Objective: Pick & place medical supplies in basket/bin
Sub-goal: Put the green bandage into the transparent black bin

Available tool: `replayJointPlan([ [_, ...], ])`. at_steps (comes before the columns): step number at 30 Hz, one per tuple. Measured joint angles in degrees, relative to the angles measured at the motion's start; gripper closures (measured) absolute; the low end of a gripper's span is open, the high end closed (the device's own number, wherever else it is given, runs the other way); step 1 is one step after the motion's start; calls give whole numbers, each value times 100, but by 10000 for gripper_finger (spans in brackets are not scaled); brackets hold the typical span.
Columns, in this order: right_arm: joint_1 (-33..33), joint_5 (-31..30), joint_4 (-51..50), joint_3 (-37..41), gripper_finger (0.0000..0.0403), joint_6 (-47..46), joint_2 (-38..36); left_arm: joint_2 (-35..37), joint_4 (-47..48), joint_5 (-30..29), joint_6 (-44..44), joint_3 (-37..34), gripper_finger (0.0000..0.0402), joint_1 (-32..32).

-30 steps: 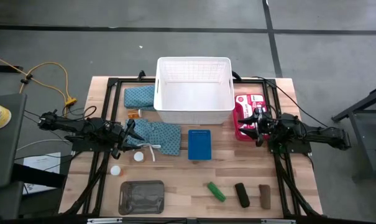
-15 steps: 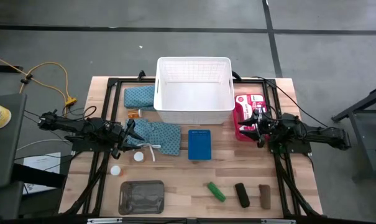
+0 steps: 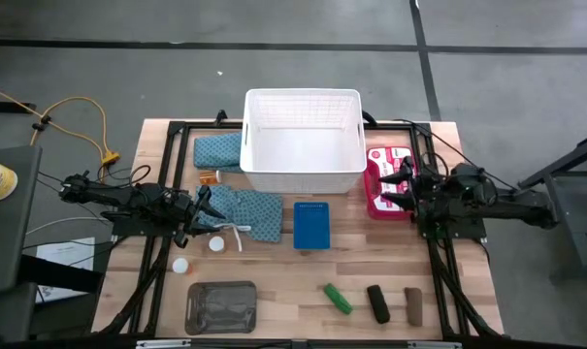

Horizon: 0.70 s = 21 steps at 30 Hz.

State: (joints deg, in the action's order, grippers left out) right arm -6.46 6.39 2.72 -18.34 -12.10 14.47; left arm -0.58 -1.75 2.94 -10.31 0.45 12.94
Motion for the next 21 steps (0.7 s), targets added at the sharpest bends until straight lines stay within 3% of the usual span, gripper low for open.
replayJointPlan([
  [12, 87, 153, -631, -1947, 192, 776, 1604, 1, -1, 0, 0, 0, 226, -2],
  [21, 483, 97, -857, -2154, 192, 894, 2101, 1, 2, 0, -2, 0, 226, 0],
])
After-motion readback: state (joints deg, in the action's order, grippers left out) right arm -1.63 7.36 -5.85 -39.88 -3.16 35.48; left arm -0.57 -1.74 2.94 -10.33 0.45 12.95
